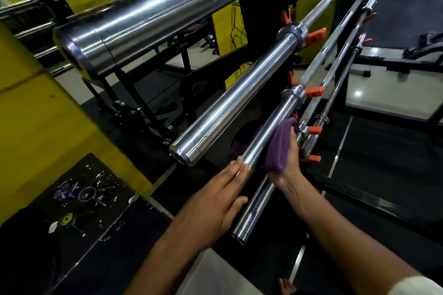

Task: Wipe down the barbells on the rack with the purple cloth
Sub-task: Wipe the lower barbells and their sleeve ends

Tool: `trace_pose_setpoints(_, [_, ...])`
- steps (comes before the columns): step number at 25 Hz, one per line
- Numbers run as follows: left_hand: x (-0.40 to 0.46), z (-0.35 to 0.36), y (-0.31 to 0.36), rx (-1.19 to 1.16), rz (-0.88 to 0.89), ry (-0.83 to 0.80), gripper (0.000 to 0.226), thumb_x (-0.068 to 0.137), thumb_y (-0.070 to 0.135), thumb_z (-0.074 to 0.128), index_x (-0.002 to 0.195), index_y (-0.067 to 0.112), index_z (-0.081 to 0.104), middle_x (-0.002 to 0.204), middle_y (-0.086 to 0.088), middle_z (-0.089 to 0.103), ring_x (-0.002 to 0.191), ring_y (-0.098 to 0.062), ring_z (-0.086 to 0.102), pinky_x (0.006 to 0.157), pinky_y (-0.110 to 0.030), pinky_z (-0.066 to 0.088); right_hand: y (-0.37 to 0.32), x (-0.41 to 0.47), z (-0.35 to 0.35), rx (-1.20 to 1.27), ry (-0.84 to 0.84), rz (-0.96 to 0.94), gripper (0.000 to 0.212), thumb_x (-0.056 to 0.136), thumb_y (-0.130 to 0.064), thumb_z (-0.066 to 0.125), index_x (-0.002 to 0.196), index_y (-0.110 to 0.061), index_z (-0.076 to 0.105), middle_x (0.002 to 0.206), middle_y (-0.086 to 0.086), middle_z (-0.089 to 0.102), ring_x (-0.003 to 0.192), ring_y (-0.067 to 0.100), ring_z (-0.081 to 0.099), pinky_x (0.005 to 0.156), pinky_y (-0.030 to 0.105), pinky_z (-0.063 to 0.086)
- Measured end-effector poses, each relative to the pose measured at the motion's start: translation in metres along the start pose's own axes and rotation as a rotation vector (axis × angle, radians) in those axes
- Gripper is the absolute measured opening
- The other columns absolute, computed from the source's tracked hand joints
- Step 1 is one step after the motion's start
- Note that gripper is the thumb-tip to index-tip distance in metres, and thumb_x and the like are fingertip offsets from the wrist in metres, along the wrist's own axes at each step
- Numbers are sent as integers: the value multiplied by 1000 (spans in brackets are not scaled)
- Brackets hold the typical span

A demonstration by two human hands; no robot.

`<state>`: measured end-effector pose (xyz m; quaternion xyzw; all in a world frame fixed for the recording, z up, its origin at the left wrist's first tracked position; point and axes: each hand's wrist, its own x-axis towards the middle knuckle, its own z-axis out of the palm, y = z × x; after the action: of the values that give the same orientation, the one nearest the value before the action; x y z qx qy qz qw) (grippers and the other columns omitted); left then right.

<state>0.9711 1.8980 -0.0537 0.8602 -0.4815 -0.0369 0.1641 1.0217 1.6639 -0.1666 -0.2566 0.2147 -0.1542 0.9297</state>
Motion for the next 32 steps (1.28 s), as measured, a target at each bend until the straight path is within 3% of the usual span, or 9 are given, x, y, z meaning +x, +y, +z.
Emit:
trace_pose_setpoints(2, [-12,-45,22,33,115,-4,60,101,56,32,156,36,26,159,23,29,139,8,35,105,-27,48,-6,-7,5,65,36,-26,68,90,-66,58,125,-8,67,106,9,72,98,24,70,96,41,54])
trace_pose_setpoints(5, [-1,-105,34,213,261,126,56,101,52,35,153,30,36,147,10,50,128,-3,50,101,-32,52,-5,-7,20,30,64,-19,48,90,-64,59,105,-20,73,94,-2,71,84,13,70,80,32,56])
trace_pose_setpoints(7, [20,-128,28,347,193,106,63,103,50,31,159,25,19,164,3,22,147,-5,22,120,-25,21,5,-7,32,-39,55,-25,42,95,-64,52,117,-29,64,99,-11,72,87,6,70,76,28,59])
trace_pose_setpoints(9, [39,-130,12,365,51,-67,71,103,49,31,160,23,-3,166,6,-14,148,0,-12,117,-17,-5,32,-15,35,12,38,0,41,92,-65,58,113,-31,61,92,-9,73,85,9,70,76,31,57])
trace_pose_setpoints(14, [47,-119,-1,365,31,-42,64,107,31,33,159,20,-4,165,5,-18,150,-4,-13,101,-1,-18,90,-47,26,-77,53,21,76,73,-74,72,128,-22,61,109,1,69,97,21,69,85,40,56])
trace_pose_setpoints(21, [44,-113,-1,361,21,28,62,107,30,33,160,20,2,167,5,-11,152,-6,-5,113,-16,-2,45,-5,29,-83,106,-116,40,86,-69,63,98,-32,68,88,-7,69,83,12,68,73,34,58])
trace_pose_setpoints(26, [44,-111,-3,365,34,64,62,107,31,34,160,19,5,168,4,-7,153,-7,-1,115,-21,5,72,-40,23,-158,97,14,88,63,-79,77,124,-16,65,106,5,70,97,26,69,94,46,55])
trace_pose_setpoints(30, [44,-110,-3,337,25,82,62,107,30,36,160,19,8,168,5,-4,153,-8,2,119,-29,16,41,-35,39,-107,144,-95,42,86,-74,56,104,-37,61,93,-10,71,76,5,71,64,27,59])
trace_pose_setpoints(32, [44,-110,-5,322,17,92,63,106,32,39,160,21,9,168,6,-3,153,-8,4,119,-33,21,58,-63,39,-137,175,-88,45,85,-69,63,107,-30,68,89,-2,75,79,15,74,72,34,61])
